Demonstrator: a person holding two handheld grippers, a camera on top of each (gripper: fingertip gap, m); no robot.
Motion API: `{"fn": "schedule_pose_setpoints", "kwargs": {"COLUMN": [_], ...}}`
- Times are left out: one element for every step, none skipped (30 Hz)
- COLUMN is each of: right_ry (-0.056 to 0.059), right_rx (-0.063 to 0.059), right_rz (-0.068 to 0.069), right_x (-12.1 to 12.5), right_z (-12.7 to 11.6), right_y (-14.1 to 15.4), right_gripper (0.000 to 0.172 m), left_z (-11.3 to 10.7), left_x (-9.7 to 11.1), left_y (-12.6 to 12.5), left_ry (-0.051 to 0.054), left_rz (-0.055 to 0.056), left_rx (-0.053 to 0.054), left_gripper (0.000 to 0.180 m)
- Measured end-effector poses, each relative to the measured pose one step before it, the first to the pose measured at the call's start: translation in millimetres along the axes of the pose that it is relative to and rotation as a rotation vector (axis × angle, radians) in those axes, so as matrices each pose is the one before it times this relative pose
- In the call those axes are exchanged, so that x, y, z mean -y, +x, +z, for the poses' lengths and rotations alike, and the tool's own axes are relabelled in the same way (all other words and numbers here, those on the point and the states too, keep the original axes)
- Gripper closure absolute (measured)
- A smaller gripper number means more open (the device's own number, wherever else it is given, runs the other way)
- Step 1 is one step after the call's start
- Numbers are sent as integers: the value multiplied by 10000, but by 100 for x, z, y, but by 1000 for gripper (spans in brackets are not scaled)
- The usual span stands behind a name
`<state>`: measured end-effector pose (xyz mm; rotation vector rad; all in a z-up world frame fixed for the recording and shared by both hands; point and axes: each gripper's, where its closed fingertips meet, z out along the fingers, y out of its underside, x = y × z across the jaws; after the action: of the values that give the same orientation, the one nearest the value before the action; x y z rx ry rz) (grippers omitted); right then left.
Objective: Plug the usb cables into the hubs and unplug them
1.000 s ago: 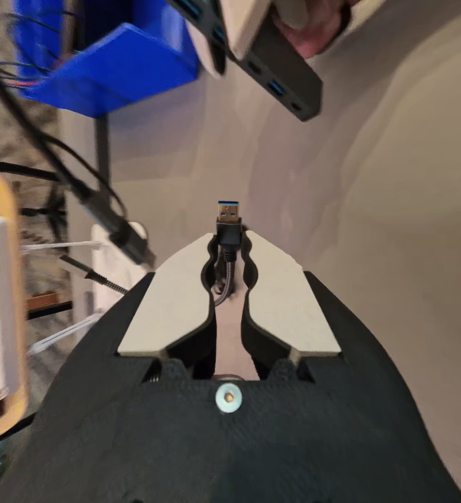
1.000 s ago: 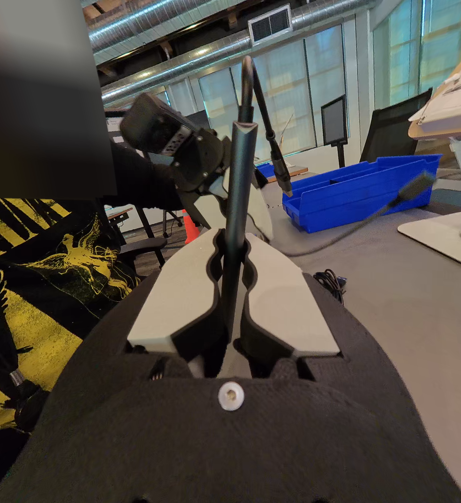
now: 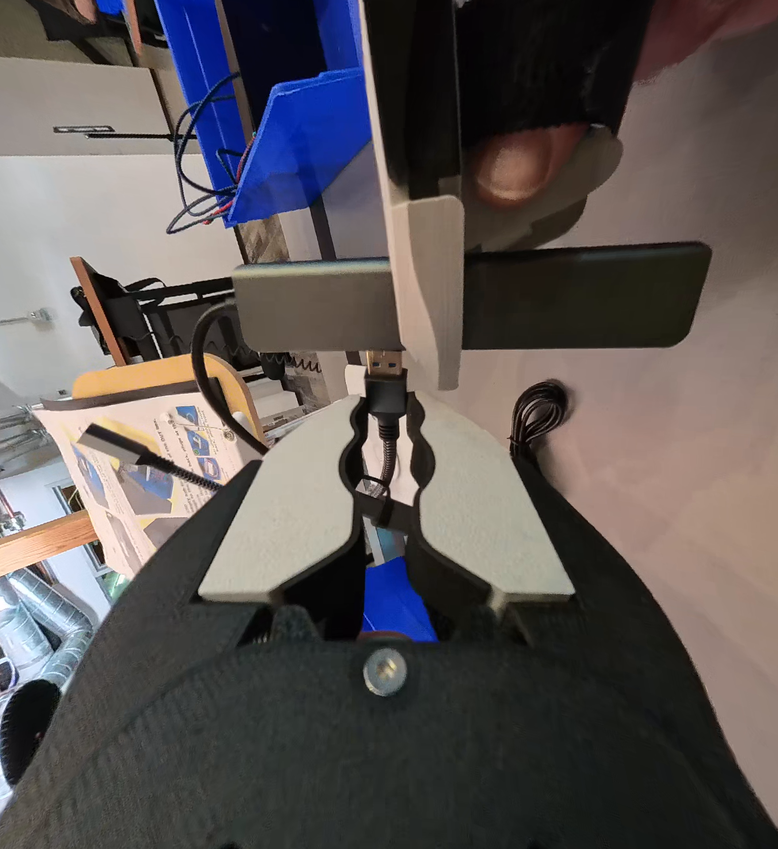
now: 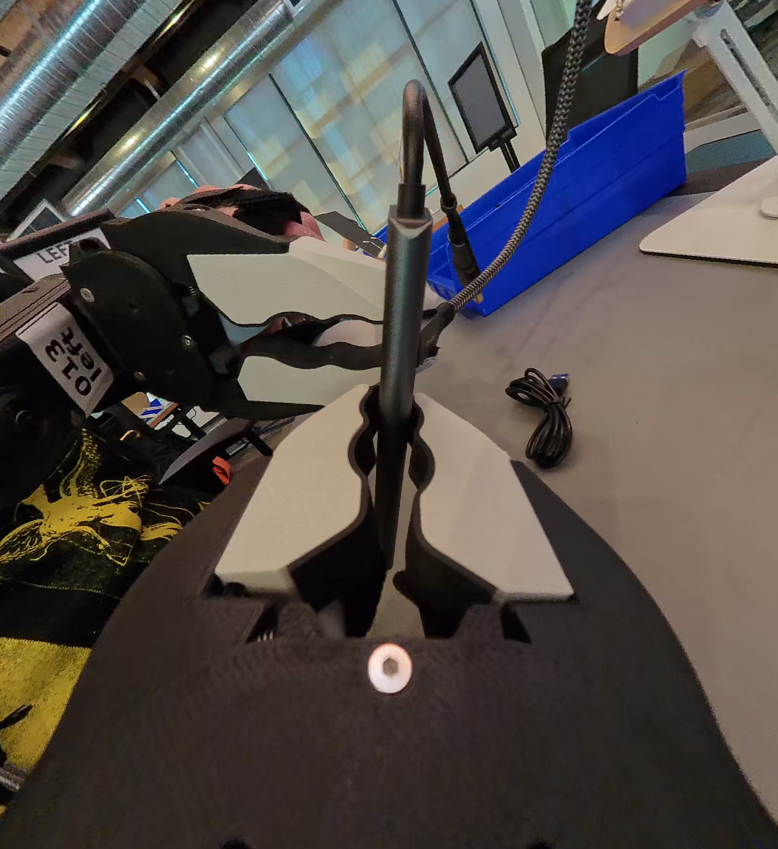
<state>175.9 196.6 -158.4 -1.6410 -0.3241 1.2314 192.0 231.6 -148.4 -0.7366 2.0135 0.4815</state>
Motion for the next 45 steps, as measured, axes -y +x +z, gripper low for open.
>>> {"fn": "schedule_pose_setpoints", "kwargs": {"right_ry": [-50, -66, -18, -34, -58, -22, -86, -176, -136, -134, -178, -94, -38, -91, -85, -91, -139, -134, -139, -175, -146, -90, -121, -144, -115, -90, -29, -36, -158, -166, -113, -106, -56, -20, -58, -120, -37, 43, -17, 8, 107, 196, 294, 296, 228], "right_rx": [-234, -261, -149, -98, -110, -94, -66, -100, -165, -140, -89, -86, -61, -37, -127, -191, -80, 12, -18, -35, -22, -14, -25, -76, -93, -25, 9, -34, -71, -69, -20, 45, 51, 2, 13, 37, -18, -43, 15, 23, 21, 35, 16, -7, 7], "right_rz": [-6, -20, 34, 54, 35, 35, 23, -2, -5, 13, 23, 26, 38, -14, -120, -140, -58, 18, 16, -51, -57, 16, 24, -54, -71, -5, 9, -73, -158, -144, -88, -61, -41, -30, -54, -93, -73, 20, 69, 30, 29, 82, 82, 1, -30], "right_x": [-66, -99, -51, -78, -101, -16, -84, -225, -180, -190, -266, -175, -90, -106, -61, -61, -150, -167, -190, -212, -139, -84, -153, -181, -125, -144, -82, -25, -120, -151, -132, -127, -43, 19, -20, -71, 8, 54, -37, -8, 134, 305, 549, 627, 482], "right_z": [42, 61, 35, 12, -7, -50, -38, 30, 25, 41, 62, 77, 45, 56, 24, 59, 101, 105, 92, 73, 26, 73, 148, 84, 31, 79, 71, 7, 48, 124, 157, 123, 67, 18, -14, -27, -9, 85, 169, 133, 126, 93, -80, -217, -172], "right_y": [258, 283, 145, 109, 150, 135, 89, 121, 179, 162, 117, 108, 81, 24, 51, 84, -7, -56, 11, 19, -8, 8, 18, 48, 68, 26, -26, -27, -20, -53, -81, -107, -113, -37, -55, -99, -59, 14, 37, 6, -35, -48, -5, -22, -66], "right_gripper": [161, 161, 161, 161, 161, 161, 161, 161, 162, 161, 161, 161, 161, 162, 161, 161, 162, 162, 162, 162, 162, 162, 162, 162, 163, 162, 163, 163, 162, 163, 163, 163, 163, 163, 163, 163, 163, 164, 163, 163, 163, 163, 162, 162, 161], "left_z": [104, 95, 109, 145, 134, 76, 44, 35, 30, 39, 56, 35, 35, 36, 33, 68, -9, -28, -26, -23, -24, -11, -26, 6, -3, -23, -57, -54, -88, -98, -109, -147, -93, -26, -83, -155, -70, 76, 63, 22, 40, 66, 17, -70, -104], "left_x": [-32, 53, 7, 5, 17, 66, 64, 61, 97, 78, -7, 29, 10, -23, -31, -32, 37, 13, 51, 104, 57, -6, 39, 61, 74, 69, 14, 33, 68, 54, 124, 83, 58, -12, 53, 86, -23, -125, -65, -103, -263, -400, -368, -290, -184], "left_y": [95, 57, 16, 107, 82, -56, 89, 170, 38, 128, 284, 78, 50, 110, 27, 82, 88, 130, 165, 89, 42, 102, 148, 100, 101, 154, 49, 0, 208, 105, 52, 53, 27, -37, 54, 32, -70, 111, 257, 51, 85, -81, -440, -474, -304], "left_ry": [-106, -58, -94, -71, -34, 12, -26, -71, -42, -34, -91, -57, 7, -8, -33, -42, -19, -56, -45, 58, 10, -98, -81, -37, -29, 20, 18, 61, 72, 78, 155, 142, 106, 66, 59, -34, -45, 46, -1, -15, 29, 15, 88, 44, -4], "left_rz": [97, 41, -25, 28, 19, 28, 61, 138, 162, 158, 163, 89, 115, 82, 75, 153, 212, 203, 259, 297, 219, 196, 296, 253, 162, 209, 115, 10, 114, 105, -19, 151, 61, -47, -46, 41, 124, -47, -116, -78, -256, -434, -430, -340, -296], "left_rx": [-7, 26, 29, -49, -42, 91, -3, -16, 128, 60, -71, 31, 29, -37, 38, 31, 56, 37, 4, 47, 43, -24, -17, 103, 110, 16, 19, 55, -28, 55, 68, 74, 3, 39, -30, -2, 115, -81, -156, 81, -165, -235, 36, 124, 54], "left_gripper": [165, 165, 165, 165, 165, 165, 165, 165, 165, 165, 165, 165, 165, 165, 165, 165, 165, 165, 166, 166, 165, 165, 166, 166, 167, 167, 167, 167, 167, 167, 167, 168, 168, 168, 168, 168, 168, 168, 168, 168, 167, 166, 166, 165, 165]}}
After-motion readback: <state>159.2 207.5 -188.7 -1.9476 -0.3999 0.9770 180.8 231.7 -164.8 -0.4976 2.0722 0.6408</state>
